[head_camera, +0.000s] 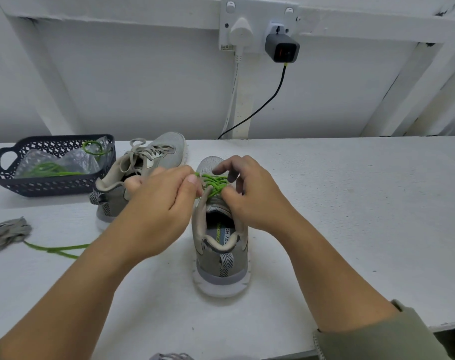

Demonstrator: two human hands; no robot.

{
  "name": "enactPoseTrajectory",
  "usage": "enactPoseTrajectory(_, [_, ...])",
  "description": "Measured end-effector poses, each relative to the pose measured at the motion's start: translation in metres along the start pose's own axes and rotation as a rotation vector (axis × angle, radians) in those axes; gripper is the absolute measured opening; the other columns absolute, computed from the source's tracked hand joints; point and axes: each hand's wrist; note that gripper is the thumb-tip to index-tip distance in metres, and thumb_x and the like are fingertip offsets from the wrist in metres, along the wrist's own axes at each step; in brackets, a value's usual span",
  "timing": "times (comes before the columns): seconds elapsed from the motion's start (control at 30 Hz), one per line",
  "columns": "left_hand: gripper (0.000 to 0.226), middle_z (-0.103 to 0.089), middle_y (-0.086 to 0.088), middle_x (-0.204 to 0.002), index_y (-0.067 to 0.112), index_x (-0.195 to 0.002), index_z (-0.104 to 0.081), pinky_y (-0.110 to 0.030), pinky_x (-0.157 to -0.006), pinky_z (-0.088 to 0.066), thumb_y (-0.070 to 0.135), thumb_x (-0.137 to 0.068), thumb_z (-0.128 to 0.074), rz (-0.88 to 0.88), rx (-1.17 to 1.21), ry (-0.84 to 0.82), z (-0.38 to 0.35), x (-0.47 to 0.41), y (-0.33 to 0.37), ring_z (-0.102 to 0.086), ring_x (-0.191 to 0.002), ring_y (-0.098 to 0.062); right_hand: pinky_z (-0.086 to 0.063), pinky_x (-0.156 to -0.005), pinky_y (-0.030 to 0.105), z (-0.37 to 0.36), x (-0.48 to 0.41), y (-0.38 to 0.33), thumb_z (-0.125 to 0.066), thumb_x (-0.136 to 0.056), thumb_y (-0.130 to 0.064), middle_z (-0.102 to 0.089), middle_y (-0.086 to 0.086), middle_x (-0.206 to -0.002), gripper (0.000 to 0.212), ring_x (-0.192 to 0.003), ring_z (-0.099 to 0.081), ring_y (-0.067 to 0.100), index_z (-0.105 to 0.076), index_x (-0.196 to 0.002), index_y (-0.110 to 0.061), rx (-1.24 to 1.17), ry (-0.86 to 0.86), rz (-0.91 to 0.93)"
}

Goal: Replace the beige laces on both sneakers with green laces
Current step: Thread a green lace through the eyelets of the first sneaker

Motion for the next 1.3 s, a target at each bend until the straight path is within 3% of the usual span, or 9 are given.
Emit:
enactPoseTrajectory(0.17, [0.026,-0.055,0.018,-0.082,0.041,-0.091,-0.071,-0.021,-0.082,-0.039,0.045,-0.09,-0.046,-0.077,0.392,-0.038,0.023,0.004,0.003,-0.052,-0.083,0.0,-0.042,-0.068,0.023,0.002,0.001,0.002,-0.049,-0.086,-0.008,-0.055,-0.004,-0.094,0.028,-0.075,-0.052,0.009,-0.063,-0.093,-0.032,-0.065,-0.096,-0.087])
enactPoseTrajectory(0.27, [0.023,-0.056,0.02,-0.087,0.047,-0.095,-0.07,-0.029,-0.091,-0.044,0.056,-0.081,-0.054,-0.077,0.258,-0.143,0.013,0.003,-0.004,-0.055,-0.09,0.0,-0.042,-0.076,0.016,0.004,0.002,-0.004,-0.042,-0.091,-0.006,-0.06,-0.011,-0.094,0.034,-0.083,-0.056,-0.006,-0.067,-0.088,-0.03,-0.205,-0.153,-0.129])
enactPoseTrajectory(0.4, [0.027,-0.053,0.026,-0.09,0.057,-0.091,-0.062,-0.052,-0.084,-0.043,0.069,-0.072,-0.047,-0.003,0.076,-0.203,-0.013,0.006,-0.008,-0.051,-0.078,0.001,-0.038,-0.067,0.013,0.011,-0.001,-0.013,-0.029,-0.102,-0.043,-0.062,-0.016,-0.074,0.052,-0.052,-0.051,-0.016,-0.074,-0.089,-0.02,-0.372,-0.225,-0.356])
enactPoseTrajectory(0.6, [0.019,-0.047,0.011,-0.07,0.054,-0.069,-0.061,-0.034,-0.07,-0.026,0.061,-0.079,-0.047,0.025,0.066,-0.07,-0.029,0.012,-0.01,-0.048,-0.075,0.004,-0.036,-0.068,0.024,0.011,-0.011,-0.018,-0.048,-0.092,-0.054,-0.066,-0.008,-0.083,0.044,-0.069,-0.055,0.005,-0.074,-0.078,-0.021,-0.372,-0.27,-0.49])
enactPoseTrajectory(0.8, [0.025,-0.045,0.006,-0.065,0.05,-0.058,-0.055,-0.033,-0.068,-0.016,0.06,-0.08,-0.062,0.139,0.019,0.08,-0.037,0.018,-0.003,-0.046,-0.069,0.0,-0.043,-0.07,0.024,0.006,-0.017,-0.008,-0.068,-0.085,-0.035,-0.071,-0.002,-0.078,0.025,-0.07,-0.061,0.009,-0.075,-0.093,-0.012,-0.405,-0.304,-0.407])
enactPoseTrajectory(0.93, [0.025,-0.041,0.006,-0.064,0.04,-0.058,-0.06,-0.034,-0.07,-0.023,0.058,-0.072,-0.07,0.222,0.047,0.159,-0.036,0.015,-0.008,-0.044,-0.065,-0.001,-0.05,-0.085,0.027,0.008,-0.013,-0.007,-0.065,-0.083,-0.055,-0.073,-0.002,-0.092,0.041,-0.09,-0.067,0.01,-0.07,-0.095,-0.016,-0.348,-0.336,-0.361])
enactPoseTrajectory(1.03, [0.028,-0.044,0.008,-0.068,0.037,-0.061,-0.058,-0.034,-0.072,-0.026,0.057,-0.067,-0.076,0.226,0.056,0.159,-0.035,0.01,-0.01,-0.043,-0.067,0.001,-0.05,-0.068,0.027,0.008,-0.01,-0.008,-0.068,-0.087,-0.037,-0.063,-0.001,-0.072,0.024,-0.066,-0.058,0.009,-0.064,-0.078,-0.015,-0.261,-0.321,-0.266])
enactPoseTrajectory(1.17, [0.026,-0.053,0.021,-0.102,0.038,-0.098,-0.05,-0.038,-0.089,-0.037,0.05,-0.081,-0.066,-0.008,0.136,0.135,-0.014,-0.002,-0.026,-0.041,-0.098,-0.004,-0.053,-0.084,0.043,0.01,-0.009,-0.004,-0.059,-0.092,-0.036,-0.066,0.012,-0.088,0.022,-0.08,-0.06,0.016,-0.064,-0.089,-0.014,-0.285,-0.311,-0.213])
enactPoseTrajectory(1.3, [0.019,-0.061,0.026,-0.105,0.039,-0.102,-0.066,-0.041,-0.088,-0.026,0.046,-0.088,-0.056,-0.248,-0.072,0.095,-0.006,-0.029,-0.03,-0.036,-0.114,-0.01,-0.045,-0.067,0.015,0.017,-0.009,-0.01,-0.051,-0.099,-0.032,-0.061,-0.009,-0.075,0.022,-0.068,-0.055,0.0,-0.061,-0.083,-0.022,-0.295,-0.369,-0.192])
Point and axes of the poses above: each hand's wrist, its own x-axis away from the middle knuckle, its own z-axis out of the back of the hand, y = z × x
